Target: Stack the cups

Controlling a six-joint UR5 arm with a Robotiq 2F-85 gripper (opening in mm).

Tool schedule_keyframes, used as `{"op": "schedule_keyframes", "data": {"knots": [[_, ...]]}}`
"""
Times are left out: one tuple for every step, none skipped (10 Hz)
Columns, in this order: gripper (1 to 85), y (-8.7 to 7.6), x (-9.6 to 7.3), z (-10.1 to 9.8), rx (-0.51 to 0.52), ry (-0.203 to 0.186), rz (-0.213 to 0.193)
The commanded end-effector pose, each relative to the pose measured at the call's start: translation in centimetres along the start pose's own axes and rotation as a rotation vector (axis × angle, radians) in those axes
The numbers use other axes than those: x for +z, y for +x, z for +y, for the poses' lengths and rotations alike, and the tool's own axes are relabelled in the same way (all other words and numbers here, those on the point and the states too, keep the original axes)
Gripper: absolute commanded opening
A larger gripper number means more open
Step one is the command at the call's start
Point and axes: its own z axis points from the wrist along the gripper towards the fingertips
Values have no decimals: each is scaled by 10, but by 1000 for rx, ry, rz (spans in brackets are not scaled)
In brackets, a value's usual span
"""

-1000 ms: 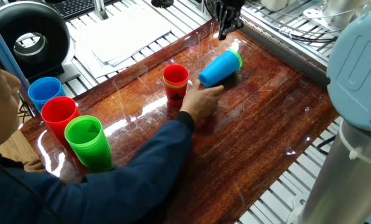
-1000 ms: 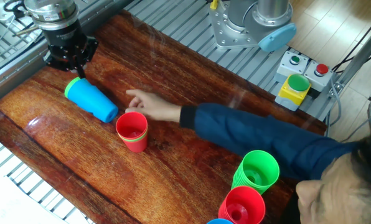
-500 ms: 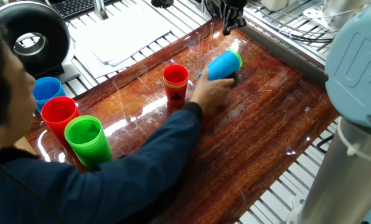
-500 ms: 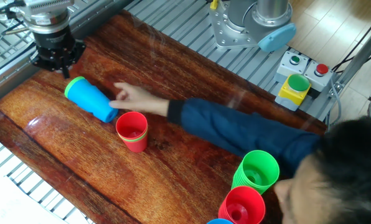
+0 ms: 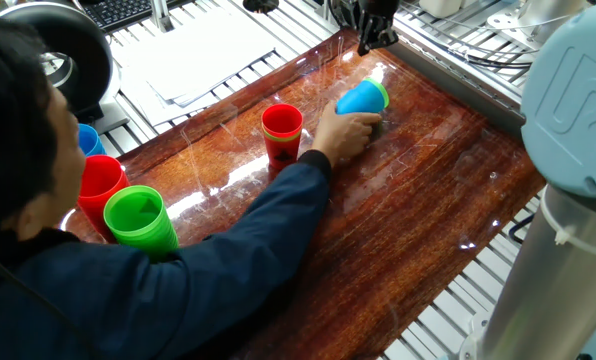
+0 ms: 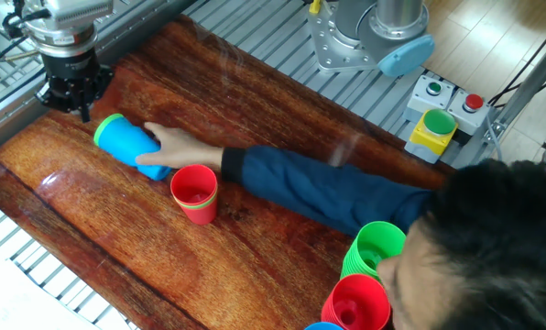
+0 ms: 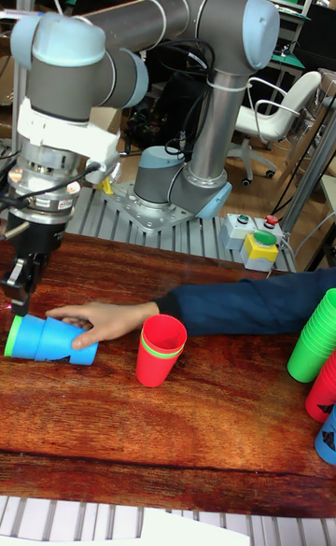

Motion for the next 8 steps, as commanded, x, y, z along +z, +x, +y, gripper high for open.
{"op": "schedule_keyframes", "data": {"knots": [[13,-1,7,-7,-67,32,-16],[13,-2,7,-4,-59,15,-12],[13,-3,2,1,-51,-10,-3],[13,-4,-9,3,-43,-24,13],[13,0,-21,3,-42,-23,50],[13,6,-29,-2,-55,-5,85],[13,6,-30,2,-43,-15,85],[13,6,-30,3,-35,-18,84]]}}
